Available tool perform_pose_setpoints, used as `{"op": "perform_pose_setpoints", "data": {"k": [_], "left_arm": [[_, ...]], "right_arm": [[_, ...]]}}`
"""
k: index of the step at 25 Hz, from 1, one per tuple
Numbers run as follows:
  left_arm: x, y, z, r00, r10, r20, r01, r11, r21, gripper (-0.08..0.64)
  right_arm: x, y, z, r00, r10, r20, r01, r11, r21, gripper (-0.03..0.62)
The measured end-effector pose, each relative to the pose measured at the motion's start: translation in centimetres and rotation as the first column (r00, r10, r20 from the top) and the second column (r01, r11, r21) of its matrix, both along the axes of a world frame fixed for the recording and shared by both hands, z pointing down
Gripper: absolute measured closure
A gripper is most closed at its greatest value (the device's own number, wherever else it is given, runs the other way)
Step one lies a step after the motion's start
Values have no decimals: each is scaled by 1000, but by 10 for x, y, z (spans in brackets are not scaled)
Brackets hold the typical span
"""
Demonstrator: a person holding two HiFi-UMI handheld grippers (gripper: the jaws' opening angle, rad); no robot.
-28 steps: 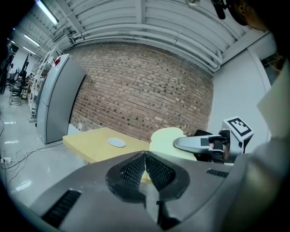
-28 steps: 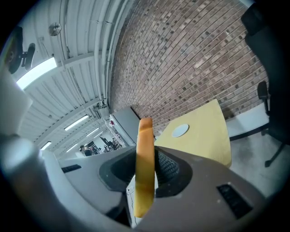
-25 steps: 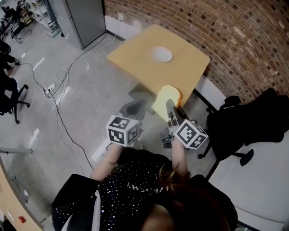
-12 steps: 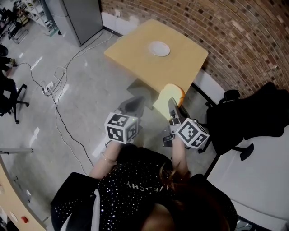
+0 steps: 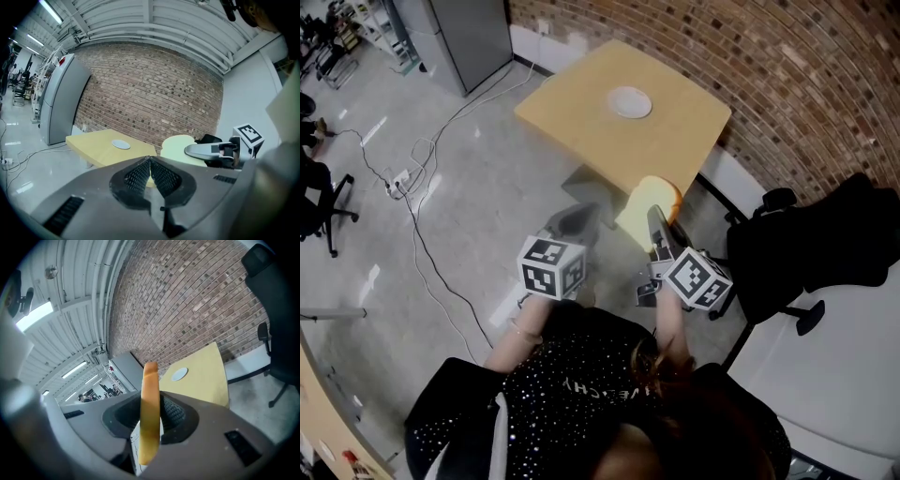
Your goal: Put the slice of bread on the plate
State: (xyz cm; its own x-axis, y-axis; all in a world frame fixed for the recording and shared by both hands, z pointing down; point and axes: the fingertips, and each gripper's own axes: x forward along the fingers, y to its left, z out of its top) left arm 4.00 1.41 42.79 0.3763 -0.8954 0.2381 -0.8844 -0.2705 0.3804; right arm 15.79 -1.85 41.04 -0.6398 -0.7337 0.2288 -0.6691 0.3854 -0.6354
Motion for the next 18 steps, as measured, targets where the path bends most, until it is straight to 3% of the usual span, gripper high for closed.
{"op": "perform_pose_setpoints", "data": {"k": [18], "left_arm": [[-4,-72,8,1000,12,-25,-13,999,-32,548]], "right_arm": [[8,-65,12,999,49,-1,-49,998,-45,499]]}}
